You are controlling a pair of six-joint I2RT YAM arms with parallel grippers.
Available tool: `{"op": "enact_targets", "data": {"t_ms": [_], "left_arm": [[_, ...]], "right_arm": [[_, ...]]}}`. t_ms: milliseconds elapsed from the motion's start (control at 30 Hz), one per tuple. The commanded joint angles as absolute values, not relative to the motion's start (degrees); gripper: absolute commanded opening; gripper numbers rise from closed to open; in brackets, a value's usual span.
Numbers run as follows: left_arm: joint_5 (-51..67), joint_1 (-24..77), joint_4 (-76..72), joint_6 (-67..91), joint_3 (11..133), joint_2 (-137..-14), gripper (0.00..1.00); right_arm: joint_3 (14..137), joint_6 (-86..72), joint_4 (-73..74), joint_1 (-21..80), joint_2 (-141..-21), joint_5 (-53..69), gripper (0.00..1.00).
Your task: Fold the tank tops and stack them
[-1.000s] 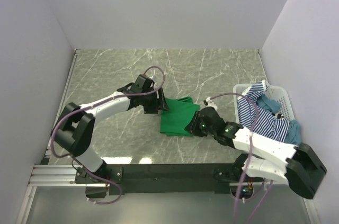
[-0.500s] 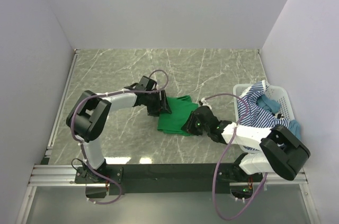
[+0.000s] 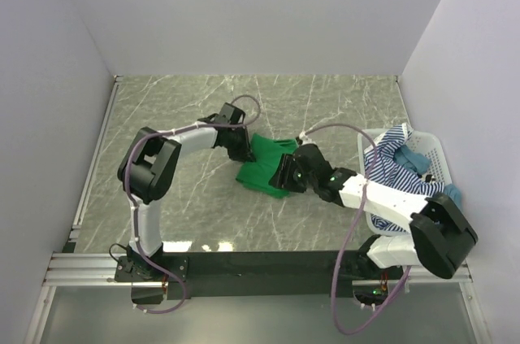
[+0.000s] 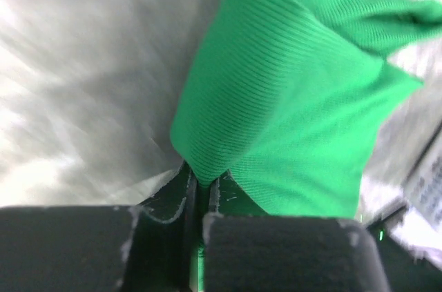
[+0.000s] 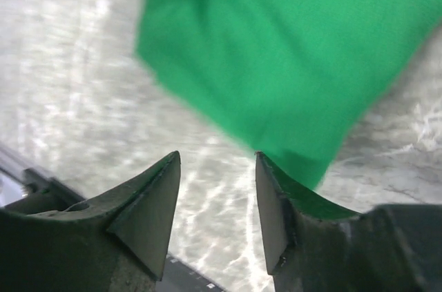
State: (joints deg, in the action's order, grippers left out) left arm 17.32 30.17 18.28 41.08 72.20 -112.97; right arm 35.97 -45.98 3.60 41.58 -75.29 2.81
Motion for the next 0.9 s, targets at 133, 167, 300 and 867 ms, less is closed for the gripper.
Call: {"op": "enact_targets", "data": {"t_ms": [133, 167, 300, 867], "left_arm": [[3.17, 17.78, 23.99, 37.80, 83.39, -121.80, 0.01], [2.90, 16.27, 24.43, 37.27, 84.97, -122.77, 0.01], [2.98, 8.10, 26.71, 37.26, 94.82, -128.31, 0.01], [3.62, -17.40, 10.05, 67.22, 95.65, -134.12, 0.01]], "right_arm": [[45.87, -40.26, 13.09, 41.13, -68.12, 1.93, 0.56], [46.31, -39.99, 13.53, 41.13, -67.85, 1.85, 0.56], [48.42, -38.50, 15.38, 40.96, -68.11, 1.58, 0.56], [53.97, -34.98, 15.03, 39.90, -75.85, 4.22, 0.56]]}}
